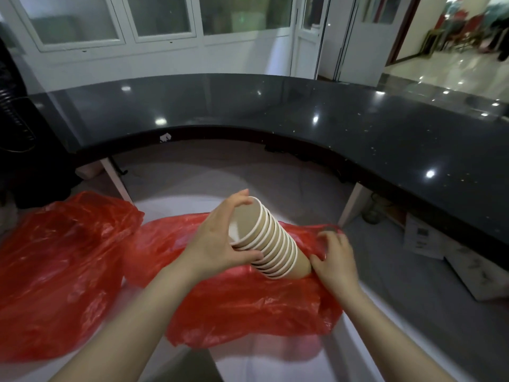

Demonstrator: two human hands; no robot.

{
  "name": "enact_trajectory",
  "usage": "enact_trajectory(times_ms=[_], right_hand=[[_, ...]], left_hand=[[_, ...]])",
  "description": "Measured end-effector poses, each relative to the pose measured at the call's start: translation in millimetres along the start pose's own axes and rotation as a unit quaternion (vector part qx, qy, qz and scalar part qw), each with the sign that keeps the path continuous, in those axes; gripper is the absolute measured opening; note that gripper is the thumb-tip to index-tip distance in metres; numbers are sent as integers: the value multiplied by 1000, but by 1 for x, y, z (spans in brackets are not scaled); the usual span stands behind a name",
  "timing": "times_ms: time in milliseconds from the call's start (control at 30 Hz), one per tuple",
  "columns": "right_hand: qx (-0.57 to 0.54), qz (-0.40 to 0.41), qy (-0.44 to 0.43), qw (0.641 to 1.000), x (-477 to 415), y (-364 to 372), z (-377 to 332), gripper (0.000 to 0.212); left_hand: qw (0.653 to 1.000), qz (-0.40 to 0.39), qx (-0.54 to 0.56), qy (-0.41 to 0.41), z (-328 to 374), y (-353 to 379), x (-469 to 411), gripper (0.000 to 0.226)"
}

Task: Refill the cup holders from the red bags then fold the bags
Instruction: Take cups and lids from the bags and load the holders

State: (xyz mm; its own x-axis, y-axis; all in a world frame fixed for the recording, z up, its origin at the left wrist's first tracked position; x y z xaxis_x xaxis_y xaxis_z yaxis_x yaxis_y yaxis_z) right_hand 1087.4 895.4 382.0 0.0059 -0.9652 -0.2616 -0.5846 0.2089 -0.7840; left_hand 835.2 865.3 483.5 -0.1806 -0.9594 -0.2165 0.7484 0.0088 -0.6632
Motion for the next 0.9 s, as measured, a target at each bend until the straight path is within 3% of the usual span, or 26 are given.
enact_trajectory(times_ms=[67,167,233,300,367,433,633,733,900], right_hand=[[131,53,-92,986,3,-12,-13,42],[161,101,-255,948,13,-23,-40,36],[114,34,-300,946,17,-21,-47,39],[61,-102,-259,959,16,-16,-43,60],[98,-211,-209,950,14,-5,-35,82],[168,-244,-196,935,11,3,-36,89],[150,-162,-258,941,-3,-10,-70,82],[100,-75,-310,942,-8,-23,-96,82],[-169,44,-311,934,-19,-37,-145,81]], left_hand=[[1000,-10,-25,-14,-6,1,0,92],[999,2,-28,-27,-16,2,2,86],[998,37,-5,-51,-23,2,3,81],[993,71,32,-88,-31,1,3,84],[987,84,68,-122,-39,3,1,85],[981,84,96,-148,-45,4,0,81],[971,130,119,-162,-51,-26,6,67],[958,167,174,-153,-46,-61,13,61],[901,277,284,-174,-53,-108,37,48]])
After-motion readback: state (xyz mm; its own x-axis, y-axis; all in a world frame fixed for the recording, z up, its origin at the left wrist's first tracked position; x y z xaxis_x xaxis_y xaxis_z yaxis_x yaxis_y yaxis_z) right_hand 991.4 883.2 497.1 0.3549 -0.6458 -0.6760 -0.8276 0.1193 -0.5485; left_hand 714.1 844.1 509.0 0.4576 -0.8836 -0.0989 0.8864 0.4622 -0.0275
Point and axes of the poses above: each hand's wrist, its own x-axis away from the middle knuckle, its own y-axis out of the palm, z = x × y, the point moved 3 cm from there along -x, towards the middle knuckle, and after that the axes turned 9 degrees about -y, right-handed, at the moved point
